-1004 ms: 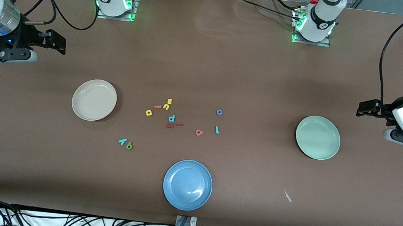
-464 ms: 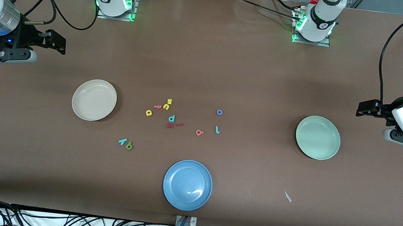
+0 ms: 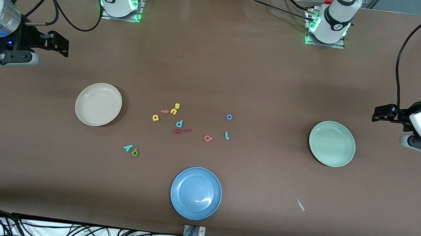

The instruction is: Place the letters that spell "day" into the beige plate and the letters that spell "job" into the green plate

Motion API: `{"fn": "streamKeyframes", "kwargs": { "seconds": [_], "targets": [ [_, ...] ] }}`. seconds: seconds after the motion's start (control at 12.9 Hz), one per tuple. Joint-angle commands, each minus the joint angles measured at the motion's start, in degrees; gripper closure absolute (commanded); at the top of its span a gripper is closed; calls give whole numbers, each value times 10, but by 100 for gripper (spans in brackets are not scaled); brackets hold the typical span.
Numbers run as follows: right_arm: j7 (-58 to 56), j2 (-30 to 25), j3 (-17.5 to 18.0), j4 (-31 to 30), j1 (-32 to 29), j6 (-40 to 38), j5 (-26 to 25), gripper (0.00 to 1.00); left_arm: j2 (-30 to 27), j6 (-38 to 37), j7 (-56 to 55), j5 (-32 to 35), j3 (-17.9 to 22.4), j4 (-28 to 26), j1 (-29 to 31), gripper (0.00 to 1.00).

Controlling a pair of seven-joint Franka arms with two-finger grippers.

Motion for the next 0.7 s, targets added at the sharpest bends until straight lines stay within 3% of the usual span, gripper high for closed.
{"fn": "streamKeyframes", "kwargs": {
  "seconds": [0.0,0.62],
  "targets": [
    [-3,0,0,6,-1,-4,8,0,0,-2,-5,5,1,2,-4,0],
    [-3,3,0,6,-1,0,7,0,2,-1,-7,-3,1,2,-3,0]
  ]
}}
